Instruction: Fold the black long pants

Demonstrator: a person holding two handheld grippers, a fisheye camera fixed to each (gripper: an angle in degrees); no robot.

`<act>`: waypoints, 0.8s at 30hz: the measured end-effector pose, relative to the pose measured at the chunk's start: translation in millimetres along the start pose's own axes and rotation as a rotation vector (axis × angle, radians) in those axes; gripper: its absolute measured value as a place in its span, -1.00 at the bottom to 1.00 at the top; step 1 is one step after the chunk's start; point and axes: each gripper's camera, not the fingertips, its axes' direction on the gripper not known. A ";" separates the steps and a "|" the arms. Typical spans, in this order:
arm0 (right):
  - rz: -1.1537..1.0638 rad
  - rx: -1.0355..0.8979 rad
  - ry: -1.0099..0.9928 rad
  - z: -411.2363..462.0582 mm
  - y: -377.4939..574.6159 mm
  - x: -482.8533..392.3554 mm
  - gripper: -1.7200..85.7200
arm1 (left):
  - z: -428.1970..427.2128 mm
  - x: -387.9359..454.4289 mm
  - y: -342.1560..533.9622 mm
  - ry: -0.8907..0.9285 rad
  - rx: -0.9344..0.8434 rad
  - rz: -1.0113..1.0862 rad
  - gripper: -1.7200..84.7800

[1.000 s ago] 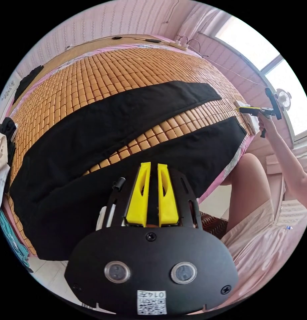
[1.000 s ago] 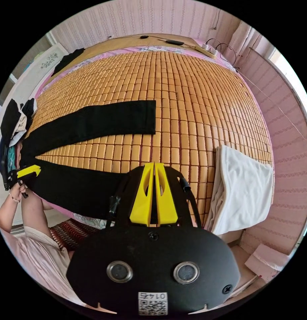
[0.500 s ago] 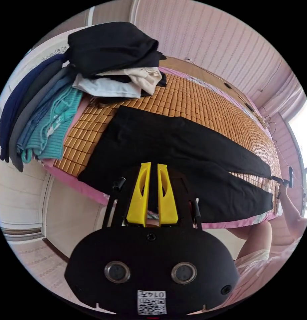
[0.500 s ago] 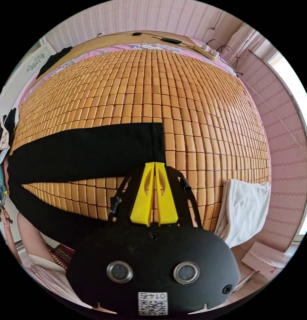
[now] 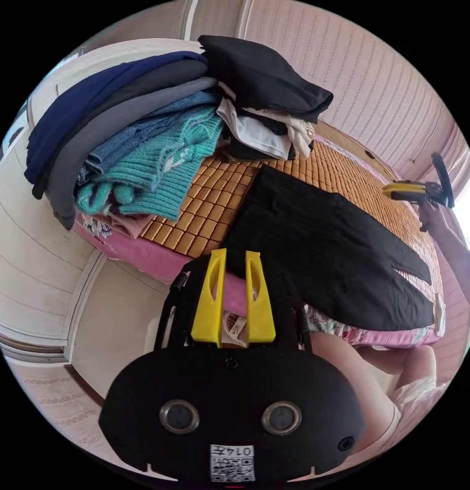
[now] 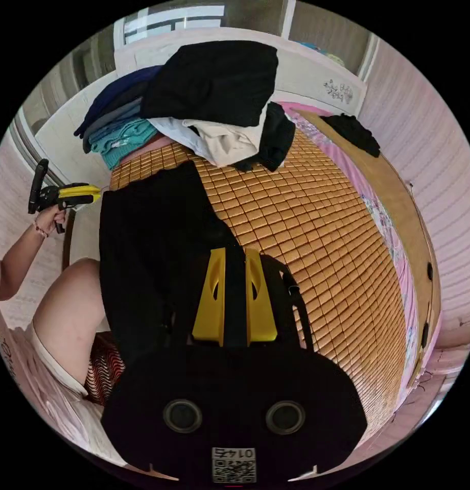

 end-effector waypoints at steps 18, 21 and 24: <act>-0.226 -0.181 0.138 127.4 -182.1 -91.6 -0.96 | 18.3 -28.1 4.5 0.043 -0.061 0.144 -0.98; -0.175 -0.179 0.109 125.1 -182.3 -90.6 -0.91 | 22.6 -34.0 3.6 0.060 -0.066 0.100 -0.97; -0.142 -0.052 0.120 79.4 -159.9 -84.7 -0.82 | 13.1 -39.3 4.5 0.058 -0.047 0.054 -0.96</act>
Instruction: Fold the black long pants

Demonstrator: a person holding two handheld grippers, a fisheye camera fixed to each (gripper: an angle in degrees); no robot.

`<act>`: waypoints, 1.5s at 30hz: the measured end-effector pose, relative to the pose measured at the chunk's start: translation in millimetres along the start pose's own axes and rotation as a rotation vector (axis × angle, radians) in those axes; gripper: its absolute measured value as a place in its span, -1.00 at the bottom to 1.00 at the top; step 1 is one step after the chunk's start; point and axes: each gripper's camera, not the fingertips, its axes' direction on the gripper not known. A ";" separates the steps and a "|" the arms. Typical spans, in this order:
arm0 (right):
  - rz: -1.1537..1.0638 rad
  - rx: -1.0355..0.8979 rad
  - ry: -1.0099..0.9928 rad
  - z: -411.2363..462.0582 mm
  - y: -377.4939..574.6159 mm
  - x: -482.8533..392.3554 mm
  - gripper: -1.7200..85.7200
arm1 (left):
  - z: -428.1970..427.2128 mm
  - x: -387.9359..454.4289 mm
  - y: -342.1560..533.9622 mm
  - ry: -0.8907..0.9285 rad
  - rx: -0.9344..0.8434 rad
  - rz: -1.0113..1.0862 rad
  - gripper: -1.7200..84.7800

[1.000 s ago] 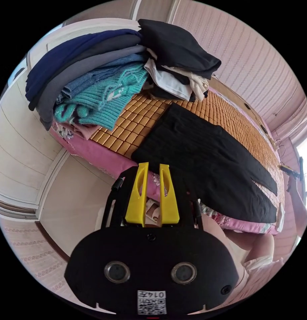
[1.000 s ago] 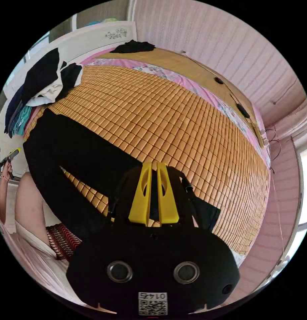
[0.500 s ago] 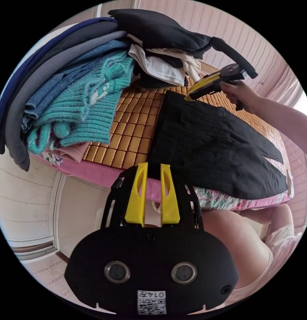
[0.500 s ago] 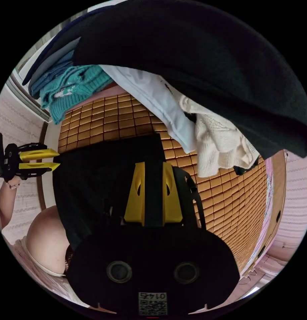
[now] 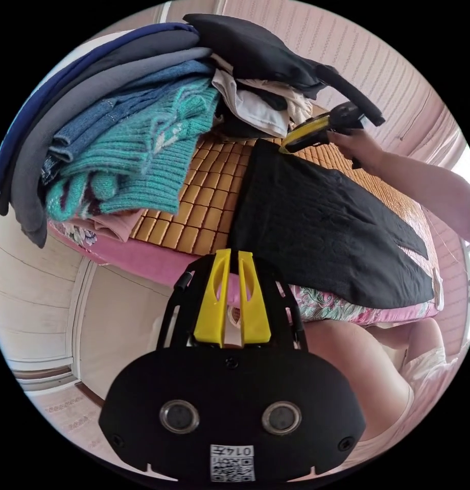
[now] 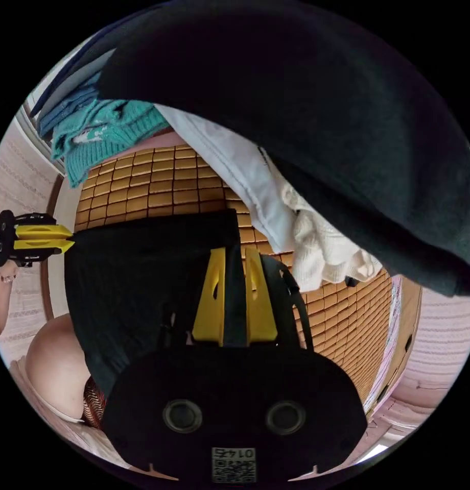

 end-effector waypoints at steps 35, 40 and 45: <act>1.188 -0.275 0.196 -225.1 802.0 -21.0 -0.98 | 71.9 463.4 -129.5 0.269 -0.119 0.750 -0.95; 1.251 -0.211 0.193 -200.3 822.7 42.4 -0.98 | 109.1 498.4 -155.7 0.226 -0.154 0.740 -0.95; 1.267 -0.297 0.209 -181.5 857.7 48.4 -0.97 | 133.2 507.7 -155.8 0.193 -0.214 0.750 -0.97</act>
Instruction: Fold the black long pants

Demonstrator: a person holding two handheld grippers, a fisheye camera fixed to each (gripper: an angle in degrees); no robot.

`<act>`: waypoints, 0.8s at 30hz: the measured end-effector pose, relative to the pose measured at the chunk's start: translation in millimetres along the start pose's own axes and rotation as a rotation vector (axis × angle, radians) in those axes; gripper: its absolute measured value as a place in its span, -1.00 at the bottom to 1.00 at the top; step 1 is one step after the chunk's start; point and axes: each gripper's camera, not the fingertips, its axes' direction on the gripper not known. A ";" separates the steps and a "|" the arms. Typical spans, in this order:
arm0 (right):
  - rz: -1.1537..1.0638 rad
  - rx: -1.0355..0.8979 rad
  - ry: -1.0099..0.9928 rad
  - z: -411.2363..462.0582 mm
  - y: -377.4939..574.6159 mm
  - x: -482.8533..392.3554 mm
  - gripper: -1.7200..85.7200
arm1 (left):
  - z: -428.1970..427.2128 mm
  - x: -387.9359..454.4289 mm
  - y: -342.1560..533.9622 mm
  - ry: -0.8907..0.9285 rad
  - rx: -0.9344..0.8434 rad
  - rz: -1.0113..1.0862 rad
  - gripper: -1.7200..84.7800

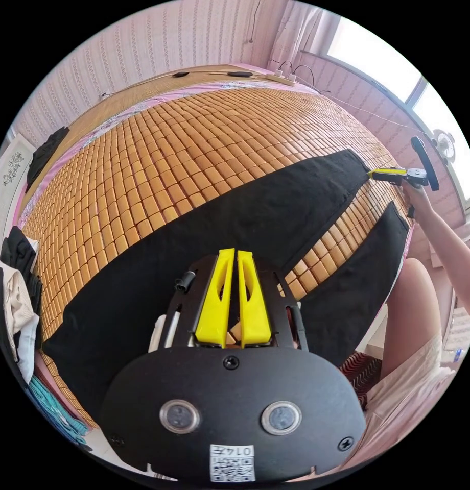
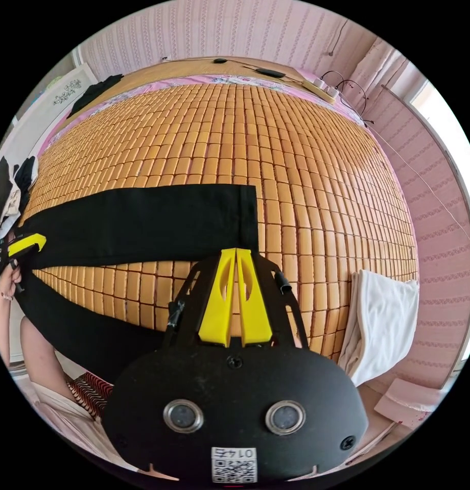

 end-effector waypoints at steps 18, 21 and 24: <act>0.139 0.208 -0.211 -86.5 221.0 86.6 -0.93 | -133.5 -122.4 263.9 -0.009 0.257 -0.467 -0.88; 0.192 0.151 -0.222 -75.9 235.7 99.6 -0.82 | -150.8 -147.8 352.8 -0.083 0.262 -0.617 -0.84; 0.215 0.129 -0.224 -68.6 234.7 108.2 -0.77 | -160.2 -170.3 426.6 -0.049 0.318 -0.789 -0.83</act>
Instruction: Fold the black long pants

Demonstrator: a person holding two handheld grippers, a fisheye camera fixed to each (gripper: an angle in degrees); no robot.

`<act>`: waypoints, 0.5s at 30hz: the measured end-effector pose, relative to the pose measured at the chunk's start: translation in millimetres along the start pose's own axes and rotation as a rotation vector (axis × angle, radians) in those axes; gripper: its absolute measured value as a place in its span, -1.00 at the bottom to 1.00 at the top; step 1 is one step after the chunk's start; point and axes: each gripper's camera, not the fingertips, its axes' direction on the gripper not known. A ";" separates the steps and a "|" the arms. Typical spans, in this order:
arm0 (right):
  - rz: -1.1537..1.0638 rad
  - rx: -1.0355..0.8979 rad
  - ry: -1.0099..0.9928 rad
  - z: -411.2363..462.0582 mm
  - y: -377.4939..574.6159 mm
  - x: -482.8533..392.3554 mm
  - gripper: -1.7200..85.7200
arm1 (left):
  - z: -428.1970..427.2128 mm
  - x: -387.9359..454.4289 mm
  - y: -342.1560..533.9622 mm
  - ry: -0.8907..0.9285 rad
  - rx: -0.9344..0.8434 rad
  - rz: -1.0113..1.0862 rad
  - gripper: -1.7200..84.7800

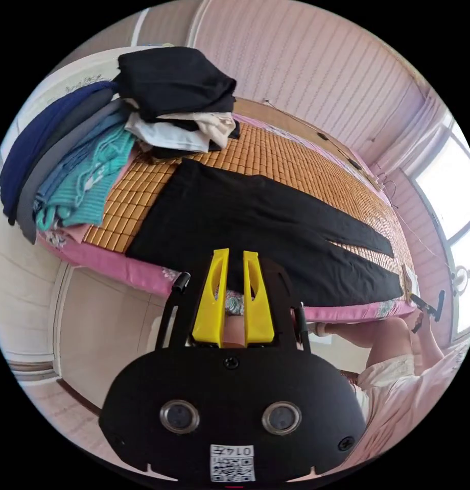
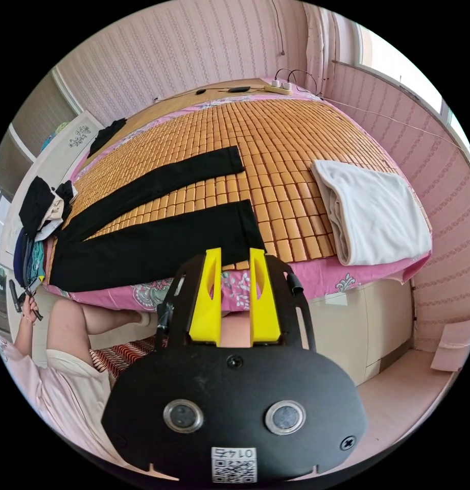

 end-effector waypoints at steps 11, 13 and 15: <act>-0.003 -0.071 0.075 9.8 -30.5 12.5 -0.72 | -10.0 -99.9 32.9 0.065 0.024 -0.224 -0.79; 0.003 -0.084 0.081 11.7 -34.4 16.5 -0.71 | -5.1 -114.0 28.4 0.074 0.017 -0.255 -0.77; 0.020 -0.101 0.077 14.9 -38.6 23.0 -0.69 | -0.7 -125.8 23.8 0.102 0.011 -0.296 -0.75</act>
